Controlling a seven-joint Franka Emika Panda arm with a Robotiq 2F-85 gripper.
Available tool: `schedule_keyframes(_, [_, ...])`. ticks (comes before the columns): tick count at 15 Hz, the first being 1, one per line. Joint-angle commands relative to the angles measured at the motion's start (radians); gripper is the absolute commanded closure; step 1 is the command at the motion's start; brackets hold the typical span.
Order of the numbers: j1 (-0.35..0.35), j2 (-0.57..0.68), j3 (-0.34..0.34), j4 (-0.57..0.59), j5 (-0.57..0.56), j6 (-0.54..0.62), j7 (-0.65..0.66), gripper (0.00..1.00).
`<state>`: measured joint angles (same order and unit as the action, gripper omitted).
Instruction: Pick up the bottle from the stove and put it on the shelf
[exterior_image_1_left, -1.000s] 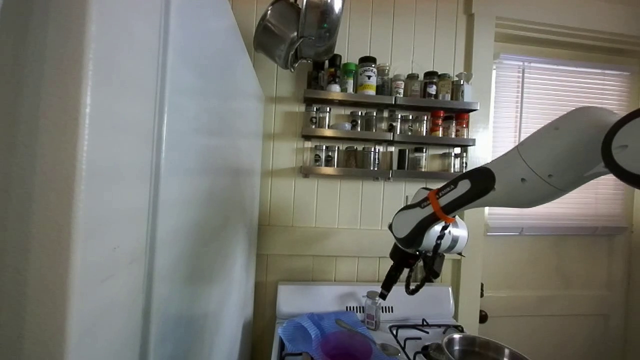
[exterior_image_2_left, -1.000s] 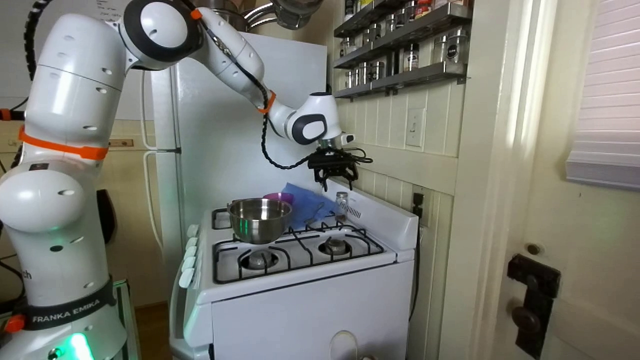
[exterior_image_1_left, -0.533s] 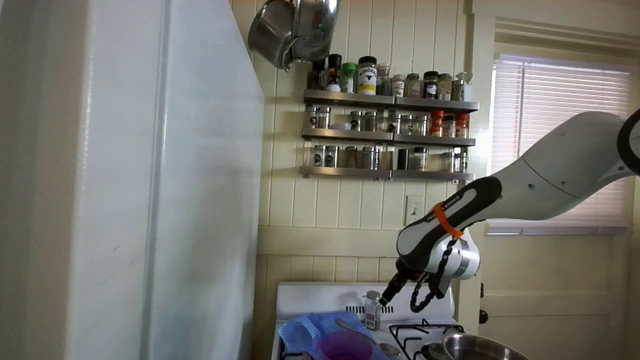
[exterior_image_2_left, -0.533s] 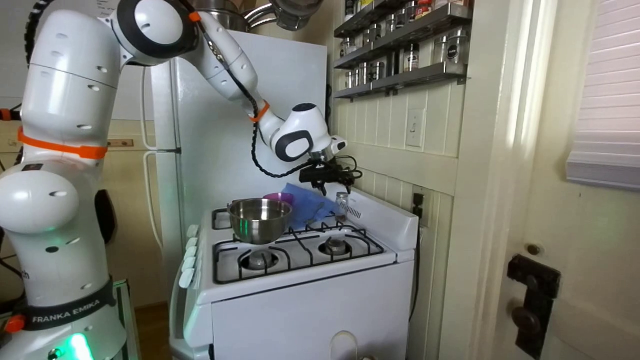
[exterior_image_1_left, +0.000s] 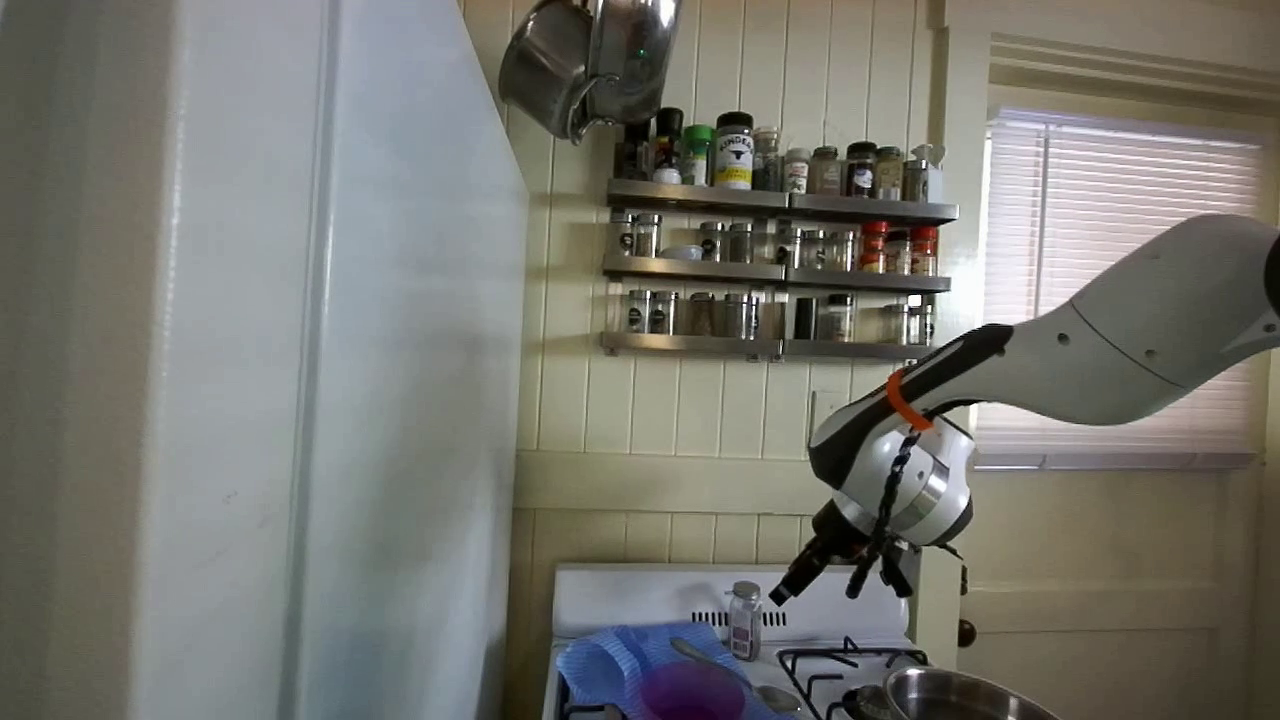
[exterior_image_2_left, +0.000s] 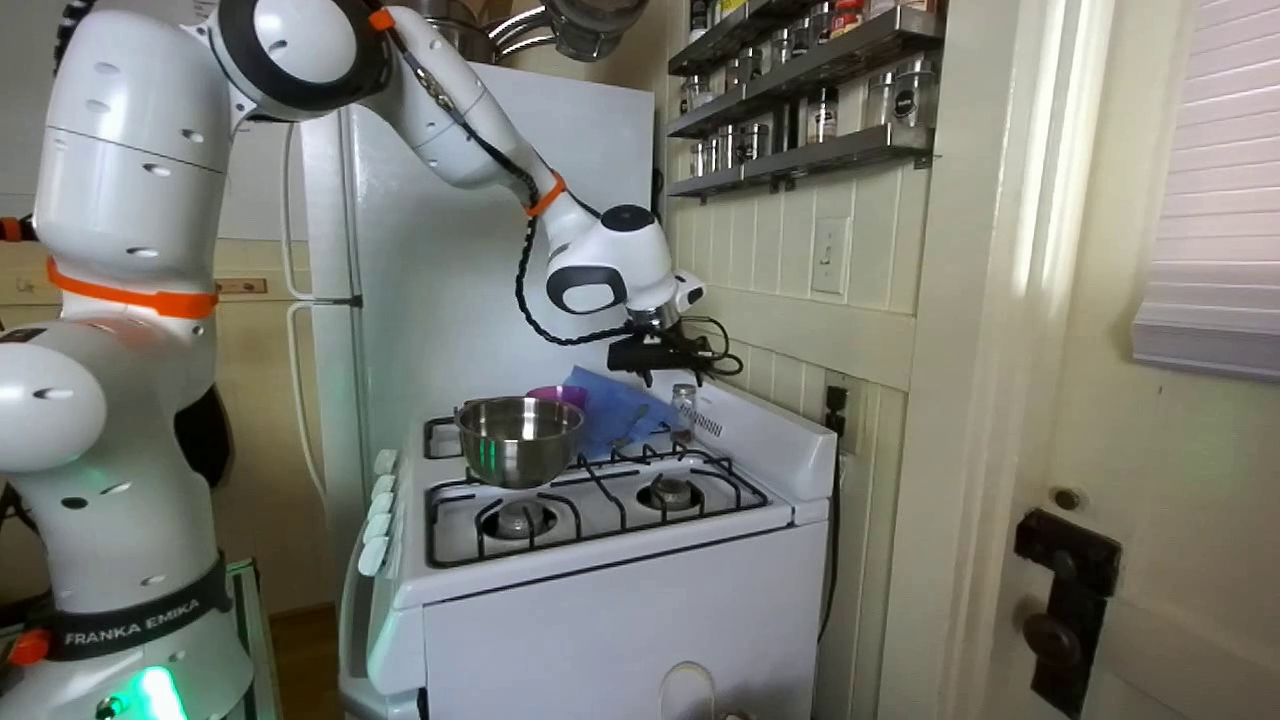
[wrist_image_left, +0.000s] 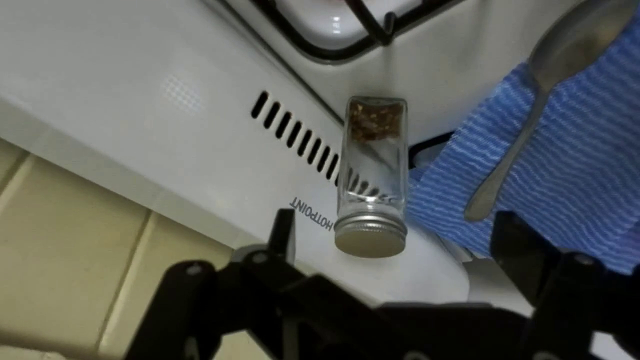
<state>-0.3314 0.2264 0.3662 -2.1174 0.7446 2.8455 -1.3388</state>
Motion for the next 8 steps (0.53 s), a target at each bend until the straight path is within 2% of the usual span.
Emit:
schedule_keyframes(1, [-0.067, 0.001, 0.006, 0.015, 0.062, -0.139, -0.093, 0.0])
schedule_keyframes(4, [-0.092, 0.029, -0.003, 0.039, 0.041, -0.22, -0.12, 0.0])
schedule_keyframes(5, [0.001, 0.033, -0.105, 0.051, 0.057, -0.249, -0.133, 0.0])
schedule_keyframes(8, [0.062, 0.06, -0.171, 0.065, 0.029, -0.244, -0.105, 0.0])
